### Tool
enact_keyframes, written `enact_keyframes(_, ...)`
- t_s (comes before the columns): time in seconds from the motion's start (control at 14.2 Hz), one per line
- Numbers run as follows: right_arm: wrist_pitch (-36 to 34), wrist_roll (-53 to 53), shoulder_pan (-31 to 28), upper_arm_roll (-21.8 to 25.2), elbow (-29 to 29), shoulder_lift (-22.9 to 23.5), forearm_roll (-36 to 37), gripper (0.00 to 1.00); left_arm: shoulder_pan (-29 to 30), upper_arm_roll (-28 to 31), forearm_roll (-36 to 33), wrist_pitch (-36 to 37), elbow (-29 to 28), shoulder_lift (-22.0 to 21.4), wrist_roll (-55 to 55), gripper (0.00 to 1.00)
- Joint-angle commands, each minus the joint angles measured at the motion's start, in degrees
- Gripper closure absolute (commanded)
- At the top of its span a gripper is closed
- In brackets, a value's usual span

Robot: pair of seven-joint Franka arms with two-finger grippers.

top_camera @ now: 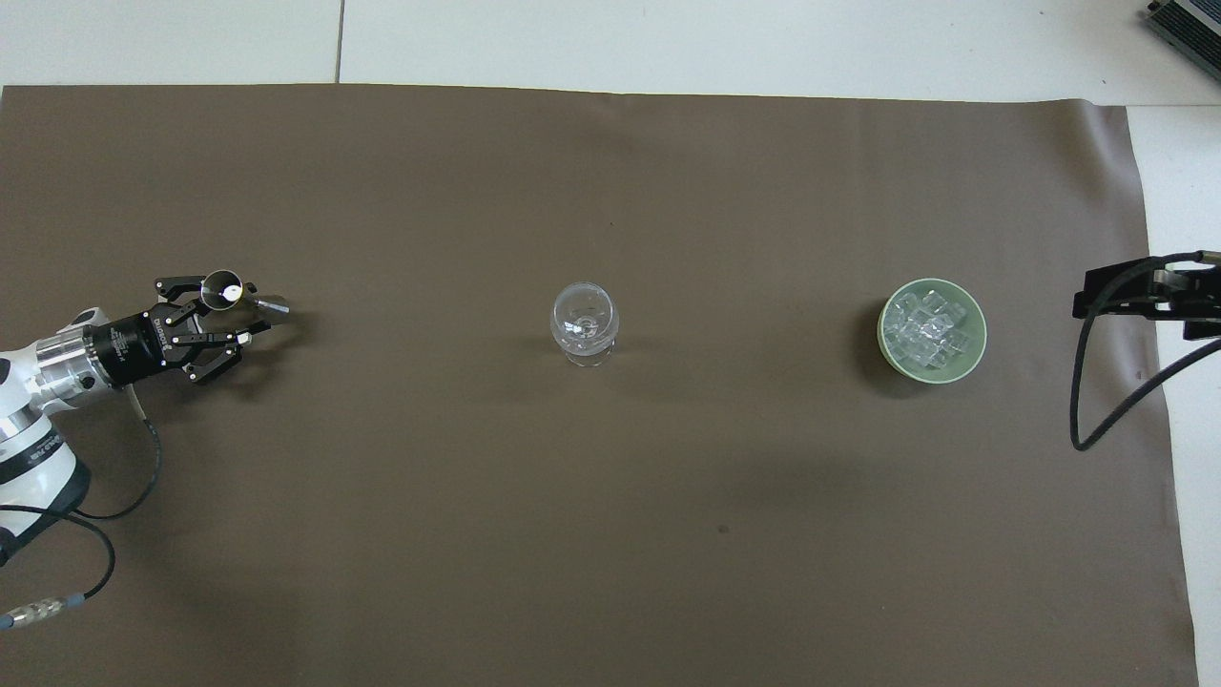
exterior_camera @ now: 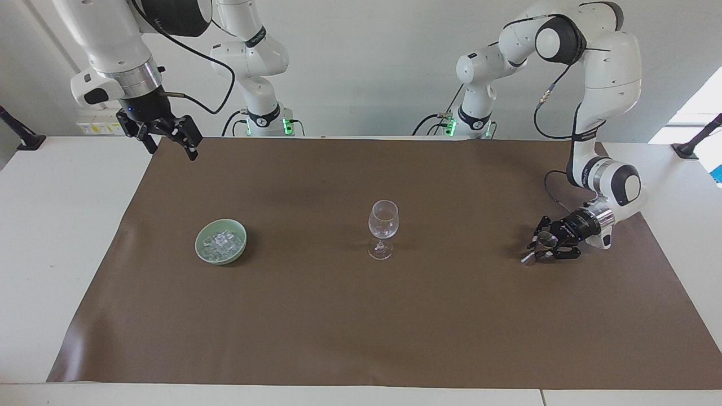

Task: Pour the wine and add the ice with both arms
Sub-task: 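Close the left gripper around the silver jigger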

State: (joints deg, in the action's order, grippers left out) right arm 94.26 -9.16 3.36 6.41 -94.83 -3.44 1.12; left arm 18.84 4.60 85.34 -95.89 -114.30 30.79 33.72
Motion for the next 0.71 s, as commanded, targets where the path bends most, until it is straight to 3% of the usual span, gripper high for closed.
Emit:
enact_keyframes(0.0, -0.49, 0.99, -1.25, -0.88, -1.32, -1.40, -1.12, 0.00, 0.06, 0.23, 2.20, -1.23, -3.13, -1.88, -0.67, 1.00)
enact_keyframes(0.64, -0.57, 0.99, -1.25, -0.88, -1.32, -1.40, -1.12, 0.00, 0.06, 0.23, 3.69, 0.08, -1.63, -1.96, 0.65, 1.00)
